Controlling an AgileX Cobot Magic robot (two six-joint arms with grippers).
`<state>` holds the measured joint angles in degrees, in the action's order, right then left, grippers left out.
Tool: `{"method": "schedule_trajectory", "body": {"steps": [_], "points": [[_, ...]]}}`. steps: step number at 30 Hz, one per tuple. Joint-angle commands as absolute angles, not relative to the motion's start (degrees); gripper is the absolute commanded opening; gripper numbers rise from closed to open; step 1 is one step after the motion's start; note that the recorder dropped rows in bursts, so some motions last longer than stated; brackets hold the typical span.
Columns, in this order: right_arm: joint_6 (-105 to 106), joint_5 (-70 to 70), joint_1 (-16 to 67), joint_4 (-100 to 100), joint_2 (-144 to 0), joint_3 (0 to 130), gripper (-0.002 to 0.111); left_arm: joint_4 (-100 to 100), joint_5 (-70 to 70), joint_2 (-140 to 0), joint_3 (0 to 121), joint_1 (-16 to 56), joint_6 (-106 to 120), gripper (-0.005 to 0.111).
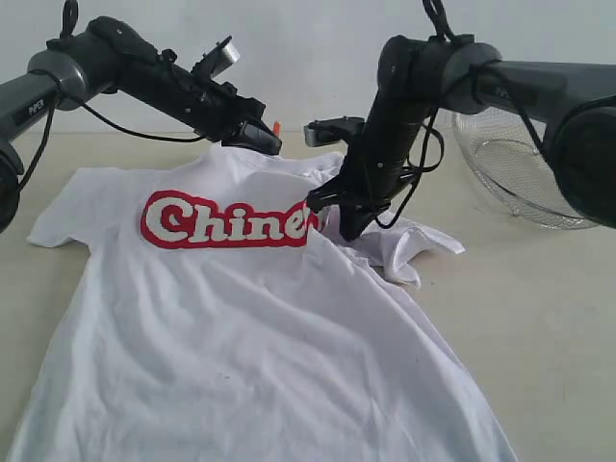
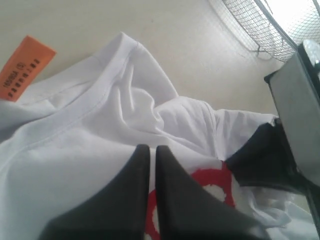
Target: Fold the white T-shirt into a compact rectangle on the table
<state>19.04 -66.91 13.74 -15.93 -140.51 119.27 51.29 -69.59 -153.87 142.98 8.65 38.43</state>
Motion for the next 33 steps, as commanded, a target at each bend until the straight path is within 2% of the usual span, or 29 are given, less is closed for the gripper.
{"method": "schedule_trajectory", "body": {"steps": [1, 6, 17, 20, 28, 33], "points": [[19.97, -68.17, 15.59, -18.05, -140.15, 119.33, 0.000, 52.04, -69.96, -152.90, 143.37, 8.52, 38.06, 0.005], [19.86, -65.46, 16.44, -17.30, -139.75, 119.33, 0.000, 52.04, -69.96, -152.90, 143.37, 8.52, 38.06, 0.005], [17.06, -56.05, 11.22, -14.00, -137.71, 120.72, 0.000, 51.97, -69.96, -152.90, 143.37, 8.52, 37.44, 0.005], [16.17, -47.41, 11.22, -14.12, -137.94, 121.87, 0.000, 51.97, -69.96, -152.90, 143.37, 8.52, 37.44, 0.005], [14.53, -37.42, 10.85, -13.82, -143.84, 121.87, 0.000, 51.84, -69.96, -152.90, 143.37, 8.52, 37.28, 0.005], [14.38, -39.70, 10.96, -13.95, -145.19, 121.87, 0.000, 51.84, -69.96, -152.90, 143.37, 8.52, 37.28, 0.005]]}}
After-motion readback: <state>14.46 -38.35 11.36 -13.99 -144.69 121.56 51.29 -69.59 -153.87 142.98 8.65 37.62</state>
